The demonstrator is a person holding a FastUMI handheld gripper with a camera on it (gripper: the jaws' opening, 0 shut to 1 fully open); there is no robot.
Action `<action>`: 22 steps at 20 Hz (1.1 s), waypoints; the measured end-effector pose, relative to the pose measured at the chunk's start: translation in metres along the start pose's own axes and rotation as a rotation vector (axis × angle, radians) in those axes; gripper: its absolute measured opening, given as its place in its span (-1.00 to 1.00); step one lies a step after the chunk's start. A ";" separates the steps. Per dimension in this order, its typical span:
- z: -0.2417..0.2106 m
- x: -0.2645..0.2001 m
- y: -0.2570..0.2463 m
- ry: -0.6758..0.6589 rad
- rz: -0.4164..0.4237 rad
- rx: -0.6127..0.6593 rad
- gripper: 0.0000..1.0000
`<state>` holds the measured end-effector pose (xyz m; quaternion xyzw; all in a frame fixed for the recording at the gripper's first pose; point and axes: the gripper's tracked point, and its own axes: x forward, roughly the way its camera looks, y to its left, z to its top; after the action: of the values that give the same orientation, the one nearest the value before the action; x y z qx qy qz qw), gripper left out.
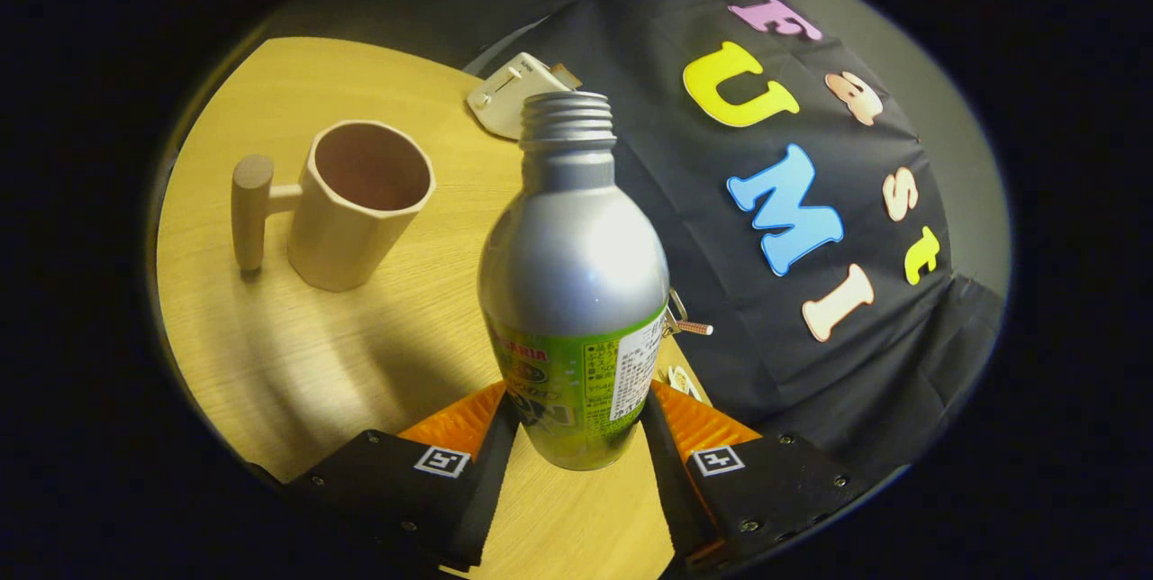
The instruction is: Take the bottle from table, then pour the juice into the cup, finally place the bottle on the coaster
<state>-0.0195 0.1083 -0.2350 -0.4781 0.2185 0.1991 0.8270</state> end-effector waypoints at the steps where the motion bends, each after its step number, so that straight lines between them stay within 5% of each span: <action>1: 0.002 0.001 -0.001 0.002 -0.002 -0.025 0.49; 22: 0.007 0.010 0.011 0.148 0.035 -0.446 0.49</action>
<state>-0.0160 0.1208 -0.2457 -0.6586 0.2371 0.2211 0.6790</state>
